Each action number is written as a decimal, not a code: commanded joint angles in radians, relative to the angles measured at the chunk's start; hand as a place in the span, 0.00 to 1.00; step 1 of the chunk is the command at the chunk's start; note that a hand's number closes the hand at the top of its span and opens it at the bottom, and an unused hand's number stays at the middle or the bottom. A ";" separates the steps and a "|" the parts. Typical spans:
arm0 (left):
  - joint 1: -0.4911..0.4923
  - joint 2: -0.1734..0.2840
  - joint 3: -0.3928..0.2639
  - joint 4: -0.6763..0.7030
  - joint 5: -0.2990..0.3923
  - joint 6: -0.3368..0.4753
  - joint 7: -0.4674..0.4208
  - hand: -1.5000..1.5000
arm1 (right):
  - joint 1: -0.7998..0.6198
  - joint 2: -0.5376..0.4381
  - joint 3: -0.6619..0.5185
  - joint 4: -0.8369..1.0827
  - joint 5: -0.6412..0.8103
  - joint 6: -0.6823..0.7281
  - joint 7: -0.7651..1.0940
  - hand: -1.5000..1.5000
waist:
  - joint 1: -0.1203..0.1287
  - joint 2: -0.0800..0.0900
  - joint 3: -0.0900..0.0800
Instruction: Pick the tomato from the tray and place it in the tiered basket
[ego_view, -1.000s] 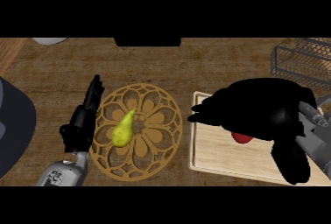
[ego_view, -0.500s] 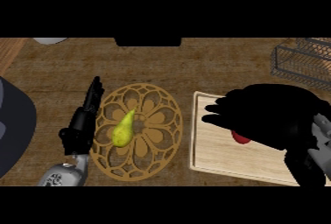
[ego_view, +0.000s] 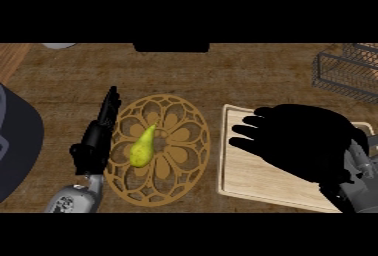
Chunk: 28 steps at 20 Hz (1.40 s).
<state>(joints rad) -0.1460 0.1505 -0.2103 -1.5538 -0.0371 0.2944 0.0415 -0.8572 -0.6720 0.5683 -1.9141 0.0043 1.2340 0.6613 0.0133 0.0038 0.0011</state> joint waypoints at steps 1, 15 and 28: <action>0.013 0.002 -0.001 -0.027 -0.013 -0.006 -0.002 0.50 | 0.007 -0.030 -0.051 -0.028 0.101 0.124 -0.145 0.00 | 0.005 0.002 0.001; -0.036 -0.038 0.035 0.044 -0.032 -0.022 -0.016 0.50 | 0.047 -0.041 0.069 0.152 0.513 -0.091 -0.429 0.00 | 0.001 0.001 0.000; -0.002 -0.050 0.050 0.021 -0.055 -0.040 -0.006 0.50 | 0.175 -0.066 0.120 0.219 0.730 -0.245 -0.668 0.00 | -0.008 -0.002 -0.001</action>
<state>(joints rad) -0.1498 0.1040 -0.1721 -1.5468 -0.0909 0.2636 0.0469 -0.7401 -0.7532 0.6640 -1.7162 0.6620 1.0276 0.0495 0.0085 0.0018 0.0002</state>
